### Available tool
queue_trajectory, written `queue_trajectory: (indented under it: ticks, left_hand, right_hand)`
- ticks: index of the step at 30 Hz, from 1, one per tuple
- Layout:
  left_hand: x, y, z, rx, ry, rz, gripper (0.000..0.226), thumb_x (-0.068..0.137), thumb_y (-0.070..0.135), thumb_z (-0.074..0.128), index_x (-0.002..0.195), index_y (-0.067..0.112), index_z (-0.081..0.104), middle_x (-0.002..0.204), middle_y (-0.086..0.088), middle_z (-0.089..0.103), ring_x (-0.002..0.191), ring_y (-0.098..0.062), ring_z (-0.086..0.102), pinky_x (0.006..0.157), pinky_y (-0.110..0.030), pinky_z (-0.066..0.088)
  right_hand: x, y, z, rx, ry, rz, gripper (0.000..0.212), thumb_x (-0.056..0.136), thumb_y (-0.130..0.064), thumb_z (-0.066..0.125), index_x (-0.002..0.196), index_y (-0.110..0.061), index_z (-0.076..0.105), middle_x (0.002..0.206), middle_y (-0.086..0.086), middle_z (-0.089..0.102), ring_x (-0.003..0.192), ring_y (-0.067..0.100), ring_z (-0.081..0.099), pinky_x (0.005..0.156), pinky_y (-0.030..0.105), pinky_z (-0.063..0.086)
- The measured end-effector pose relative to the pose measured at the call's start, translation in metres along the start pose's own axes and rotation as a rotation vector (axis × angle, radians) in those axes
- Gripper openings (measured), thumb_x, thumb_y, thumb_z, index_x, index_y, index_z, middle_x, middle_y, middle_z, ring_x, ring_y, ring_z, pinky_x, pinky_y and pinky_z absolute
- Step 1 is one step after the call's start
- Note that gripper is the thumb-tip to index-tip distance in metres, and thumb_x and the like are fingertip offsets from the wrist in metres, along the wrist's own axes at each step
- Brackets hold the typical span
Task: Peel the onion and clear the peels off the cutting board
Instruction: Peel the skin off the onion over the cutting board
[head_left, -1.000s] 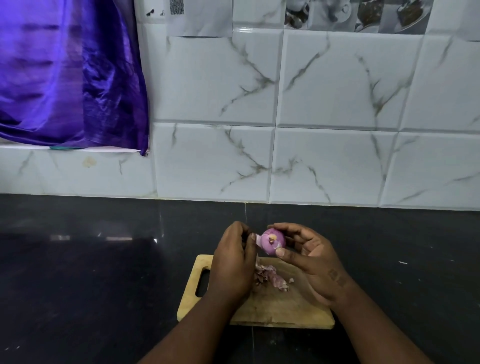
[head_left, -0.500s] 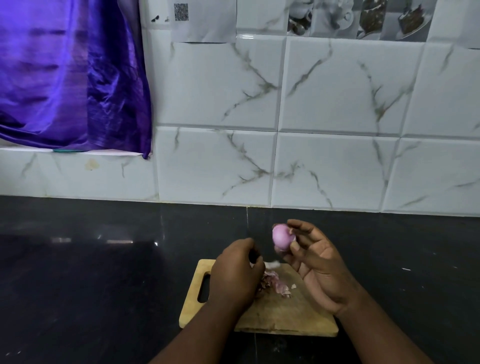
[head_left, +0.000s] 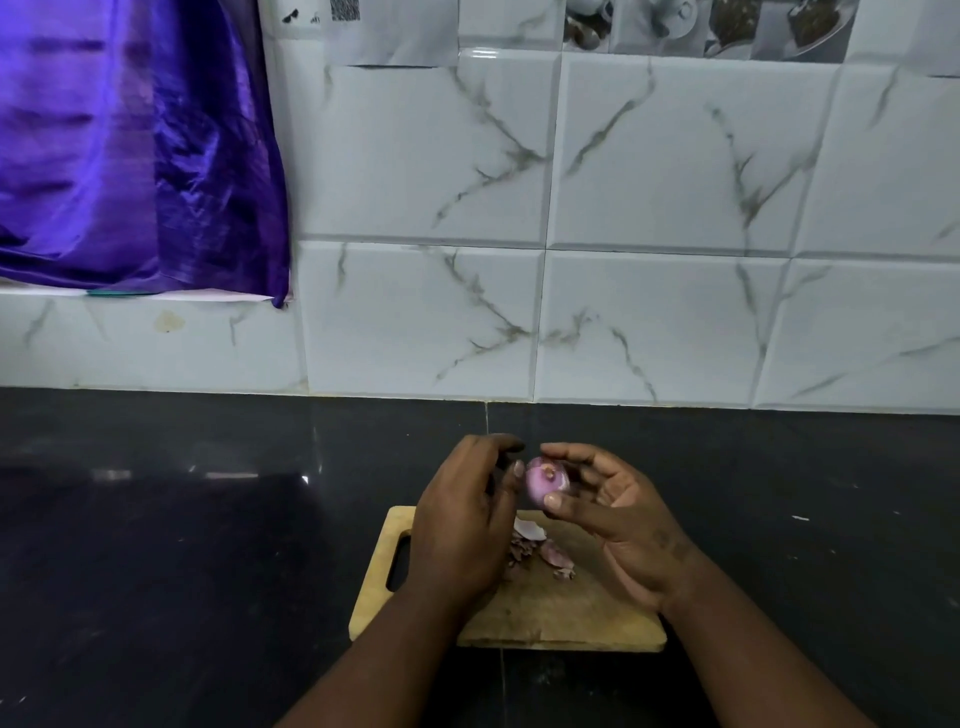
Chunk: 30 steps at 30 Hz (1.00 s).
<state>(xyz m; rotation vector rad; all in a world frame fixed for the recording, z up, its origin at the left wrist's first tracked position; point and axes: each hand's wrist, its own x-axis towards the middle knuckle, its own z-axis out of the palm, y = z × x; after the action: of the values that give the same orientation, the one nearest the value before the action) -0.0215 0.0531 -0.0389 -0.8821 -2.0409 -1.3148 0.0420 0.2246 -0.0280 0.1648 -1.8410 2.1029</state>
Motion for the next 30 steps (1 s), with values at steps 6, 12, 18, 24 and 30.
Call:
queue_trajectory:
  ticks: [6, 12, 18, 24, 30]
  left_hand:
    - [0.0022, -0.0033, -0.0002, 0.015, 0.004, 0.079, 0.018, 0.098, 0.017, 0.071, 0.113, 0.024, 0.078, 0.104, 0.013, 0.073, 0.096, -0.003, 0.067, 0.079, -0.033, 0.060]
    - [0.0024, -0.0048, -0.0016, 0.055, 0.051, 0.117, 0.018, 0.090, 0.016, 0.081, 0.108, 0.020, 0.083, 0.098, 0.008, 0.080, 0.088, 0.000, 0.072, 0.077, -0.024, 0.062]
    - [0.0013, -0.0044, -0.0012, 0.079, 0.019, 0.100, 0.018, 0.090, 0.018, 0.081, 0.107, 0.019, 0.084, 0.096, 0.008, 0.081, 0.084, -0.001, 0.072, 0.074, -0.026, 0.063]
    - [0.0028, -0.0050, -0.0010, 0.044, 0.036, 0.071, 0.015, 0.091, 0.015, 0.080, 0.105, 0.020, 0.083, 0.095, 0.009, 0.080, 0.085, -0.002, 0.073, 0.074, -0.029, 0.063]
    - [0.0011, -0.0028, -0.0009, 0.070, 0.014, 0.100, 0.018, 0.089, 0.017, 0.082, 0.107, 0.020, 0.084, 0.097, 0.008, 0.082, 0.086, 0.001, 0.072, 0.077, -0.012, 0.058]
  right_hand:
    - [0.0021, -0.0003, -0.0011, 0.019, 0.016, -0.008, 0.055, 0.073, -0.004, 0.082, 0.126, -0.010, 0.069, 0.124, 0.014, 0.077, 0.119, 0.036, 0.071, 0.099, 0.046, 0.058]
    - [0.0020, 0.0018, -0.0025, -0.083, 0.061, -0.044, 0.047, 0.077, -0.003, 0.082, 0.122, -0.010, 0.074, 0.118, 0.012, 0.079, 0.114, 0.033, 0.074, 0.101, 0.050, 0.059]
    - [0.0021, 0.0039, -0.0050, -0.170, 0.065, -0.060, 0.043, 0.083, 0.000, 0.080, 0.124, -0.011, 0.075, 0.117, 0.007, 0.081, 0.112, 0.025, 0.076, 0.100, 0.043, 0.061]
    - [0.0011, 0.0034, -0.0044, -0.158, 0.046, -0.063, 0.048, 0.077, -0.012, 0.084, 0.124, -0.012, 0.075, 0.116, 0.006, 0.081, 0.111, 0.025, 0.077, 0.097, 0.042, 0.062]
    - [0.0032, 0.0058, -0.0079, -0.190, 0.069, -0.068, 0.044, 0.084, -0.006, 0.083, 0.126, -0.015, 0.075, 0.119, 0.006, 0.080, 0.115, 0.024, 0.075, 0.103, 0.048, 0.059]
